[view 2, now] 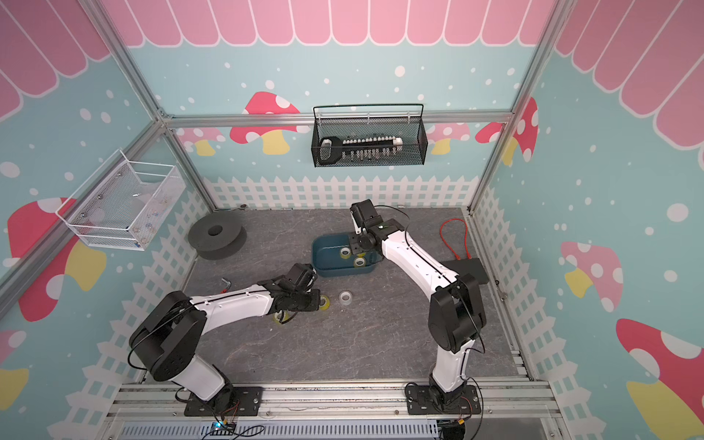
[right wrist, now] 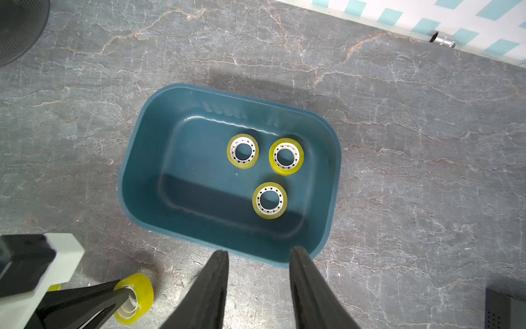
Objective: Put the transparent tape into the storage box
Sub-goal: Place the tape in the storage box.
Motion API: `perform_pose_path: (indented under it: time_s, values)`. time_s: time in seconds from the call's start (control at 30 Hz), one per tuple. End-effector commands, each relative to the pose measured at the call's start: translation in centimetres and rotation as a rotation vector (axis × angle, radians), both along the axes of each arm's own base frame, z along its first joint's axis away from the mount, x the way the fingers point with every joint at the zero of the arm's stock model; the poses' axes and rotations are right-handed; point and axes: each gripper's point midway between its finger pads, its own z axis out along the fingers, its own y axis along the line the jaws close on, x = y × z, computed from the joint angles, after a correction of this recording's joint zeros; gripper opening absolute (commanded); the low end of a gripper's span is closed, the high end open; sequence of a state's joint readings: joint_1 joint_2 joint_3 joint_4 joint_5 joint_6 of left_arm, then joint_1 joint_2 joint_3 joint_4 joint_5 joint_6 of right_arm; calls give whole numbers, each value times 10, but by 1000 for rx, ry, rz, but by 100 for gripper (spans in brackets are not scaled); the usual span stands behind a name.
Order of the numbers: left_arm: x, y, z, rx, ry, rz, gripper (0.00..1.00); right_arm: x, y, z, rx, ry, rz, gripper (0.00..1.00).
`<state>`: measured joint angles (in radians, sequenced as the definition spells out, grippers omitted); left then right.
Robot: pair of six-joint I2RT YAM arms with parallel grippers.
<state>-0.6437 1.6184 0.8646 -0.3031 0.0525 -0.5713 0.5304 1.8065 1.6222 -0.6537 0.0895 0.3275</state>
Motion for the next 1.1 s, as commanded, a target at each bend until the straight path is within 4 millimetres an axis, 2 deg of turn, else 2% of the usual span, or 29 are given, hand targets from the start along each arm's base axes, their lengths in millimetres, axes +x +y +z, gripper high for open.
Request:
perform_pose_path:
  time_s: [0.0,0.07,0.2,0.33,0.43,0.5,0.63,0.9,0.93,1.07]
  values:
    - [9,-6,27,-14,-54,-11,0,-1,1,12,11,-29,-1,42]
    - [12,-8,41,-25,-76,-18,0,0,2,14,14,-33,0,42]
    - [23,-10,91,-36,-164,-22,0,3,3,20,13,-47,6,42]
    - [49,-16,138,-33,-230,-35,0,8,6,22,8,-50,15,42]
    - [75,-21,159,-43,-269,-36,0,12,7,22,6,-55,13,42]
    - [92,-24,164,-46,-278,-36,0,16,6,24,4,-62,6,42]
    - [123,-27,159,-47,-275,-36,0,24,5,25,2,-70,0,42]
    - [180,-24,119,-21,-231,-25,0,47,-21,26,22,-70,-74,43]
    - [185,-24,114,-21,-225,-26,0,51,-22,14,13,-48,-79,43]
    - [208,-21,92,-16,-196,-17,0,62,-29,3,17,-24,-100,43]
